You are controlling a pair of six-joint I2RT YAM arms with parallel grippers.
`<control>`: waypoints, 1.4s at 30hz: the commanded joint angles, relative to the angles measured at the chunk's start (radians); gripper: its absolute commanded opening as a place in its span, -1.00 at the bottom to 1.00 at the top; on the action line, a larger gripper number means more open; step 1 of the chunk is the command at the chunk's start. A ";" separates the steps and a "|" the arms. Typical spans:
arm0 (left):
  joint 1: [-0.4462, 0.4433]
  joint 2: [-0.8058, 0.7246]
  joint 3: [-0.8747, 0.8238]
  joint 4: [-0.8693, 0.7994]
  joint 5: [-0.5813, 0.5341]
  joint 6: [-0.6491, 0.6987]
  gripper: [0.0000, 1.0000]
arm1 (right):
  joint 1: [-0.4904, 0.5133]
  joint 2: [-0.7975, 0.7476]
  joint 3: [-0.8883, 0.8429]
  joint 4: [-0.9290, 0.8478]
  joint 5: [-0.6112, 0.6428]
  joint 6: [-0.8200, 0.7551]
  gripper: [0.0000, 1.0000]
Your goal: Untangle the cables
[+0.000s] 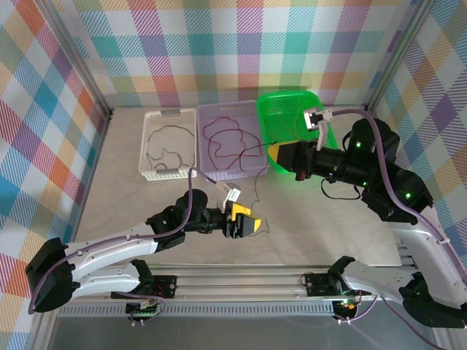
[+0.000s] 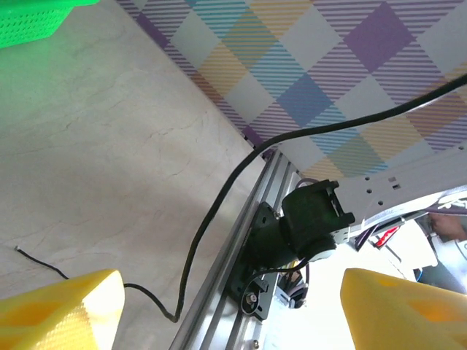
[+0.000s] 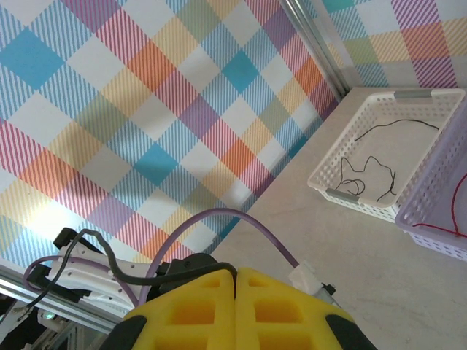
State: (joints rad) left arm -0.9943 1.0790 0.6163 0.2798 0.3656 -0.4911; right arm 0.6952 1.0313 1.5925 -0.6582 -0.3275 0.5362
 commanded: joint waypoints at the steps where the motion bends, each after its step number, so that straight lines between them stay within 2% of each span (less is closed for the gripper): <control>1: -0.017 0.000 0.034 -0.007 -0.015 0.045 0.24 | 0.007 -0.004 -0.010 0.055 -0.028 0.015 -1.00; 9: -0.019 -0.011 0.031 -0.008 -0.018 0.045 -0.50 | 0.007 -0.014 -0.041 0.059 -0.013 0.010 -1.00; 12: -0.020 -0.033 0.035 -0.031 -0.026 0.048 -0.97 | 0.007 -0.024 -0.057 0.052 0.012 0.006 -1.00; 21: -0.013 -0.211 0.098 -0.227 -0.113 0.071 -1.00 | 0.001 -0.079 -0.233 0.013 0.213 -0.027 -1.00; 26: 0.031 -0.245 0.196 -0.381 -0.176 0.076 -1.00 | -0.016 -0.089 -0.360 -0.006 0.309 -0.022 -0.98; 31: 0.158 -0.236 0.301 -0.542 -0.207 0.074 -1.00 | -0.018 -0.110 -0.454 -0.005 0.361 -0.024 -0.70; 33: 0.213 -0.229 0.356 -0.618 -0.219 0.077 -1.00 | -0.017 -0.131 -0.493 0.006 0.379 -0.021 -0.48; 37: 0.331 -0.201 0.468 -0.709 -0.233 0.081 -1.00 | -0.017 -0.176 -0.562 0.037 0.391 -0.027 -0.23; 42: 0.432 -0.132 0.623 -0.792 -0.256 0.079 -1.00 | -0.019 -0.212 -0.621 0.055 0.407 -0.041 0.18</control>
State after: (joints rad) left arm -0.5995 0.9234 1.1652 -0.4347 0.1356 -0.4282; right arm 0.6800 0.8375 0.9943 -0.6472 0.0544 0.5076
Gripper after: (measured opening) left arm 0.048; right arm 0.573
